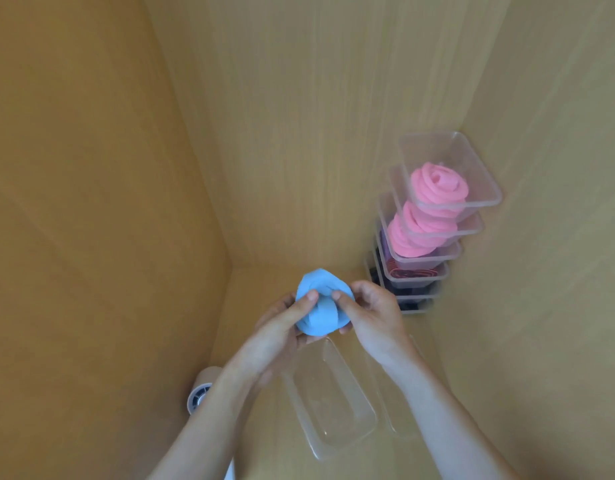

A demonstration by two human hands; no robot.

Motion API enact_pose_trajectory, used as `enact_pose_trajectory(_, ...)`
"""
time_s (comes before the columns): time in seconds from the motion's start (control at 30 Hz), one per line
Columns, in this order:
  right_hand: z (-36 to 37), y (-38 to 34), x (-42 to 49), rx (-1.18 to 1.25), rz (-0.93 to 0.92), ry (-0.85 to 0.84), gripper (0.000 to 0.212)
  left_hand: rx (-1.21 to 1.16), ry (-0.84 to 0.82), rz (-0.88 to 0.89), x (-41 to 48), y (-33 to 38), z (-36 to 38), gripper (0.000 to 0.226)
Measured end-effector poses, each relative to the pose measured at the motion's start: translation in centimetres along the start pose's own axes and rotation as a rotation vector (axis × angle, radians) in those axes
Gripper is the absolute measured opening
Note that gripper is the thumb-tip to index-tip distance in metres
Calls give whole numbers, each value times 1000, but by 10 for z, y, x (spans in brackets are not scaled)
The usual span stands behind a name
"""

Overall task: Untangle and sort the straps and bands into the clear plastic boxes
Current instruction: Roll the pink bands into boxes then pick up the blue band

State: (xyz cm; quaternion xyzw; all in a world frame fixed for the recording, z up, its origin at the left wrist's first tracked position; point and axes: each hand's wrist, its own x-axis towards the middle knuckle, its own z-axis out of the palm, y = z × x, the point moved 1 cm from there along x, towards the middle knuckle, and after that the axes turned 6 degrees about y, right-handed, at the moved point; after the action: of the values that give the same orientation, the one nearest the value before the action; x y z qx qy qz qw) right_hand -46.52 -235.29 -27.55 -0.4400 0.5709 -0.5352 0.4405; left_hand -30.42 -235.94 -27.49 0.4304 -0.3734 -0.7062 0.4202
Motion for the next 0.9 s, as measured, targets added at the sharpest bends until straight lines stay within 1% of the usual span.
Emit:
enact_pose_trajectory(0.07,-3,5,-3,6,49,-18,19,-26,36,-48,-2,-5,-5,66)
enact_pose_trajectory(0.2,-9,22,-12,-57,137,-54,21,192,45,-120,-10,-21,-20,55)
enact_pose_trajectory(0.3,-12,35,-19,-33,216,-84,19,338,73,-166,-19,-27,-23,47)
enact_pose_trajectory(0.4,-15,45,-25,-66,259,-122,16,431,88,-205,-26,-33,-26,33)
enact_pose_trajectory(0.5,-13,55,-31,-108,293,-145,11,535,103,-224,-31,-42,-29,26)
enact_pose_trajectory(0.6,-11,68,-36,-175,303,-124,6,593,142,-229,-33,-54,-34,18)
enact_pose_trajectory(0.67,-11,77,-38,-220,303,-89,10,613,176,-228,-35,-59,-35,21)
enact_pose_trajectory(0.73,-11,83,-40,-277,299,-71,15,641,204,-228,-39,-62,-37,33)
enact_pose_trajectory(0.8,-11,87,-42,-335,286,-76,15,689,216,-235,-42,-63,-37,44)
enact_pose_trajectory(0.83,-11,87,-42,-360,279,-87,14,717,217,-231,-42,-64,-37,44)
enact_pose_trajectory(0.9,-10,87,-43,-401,264,-117,12,777,229,-206,-44,-65,-35,32)
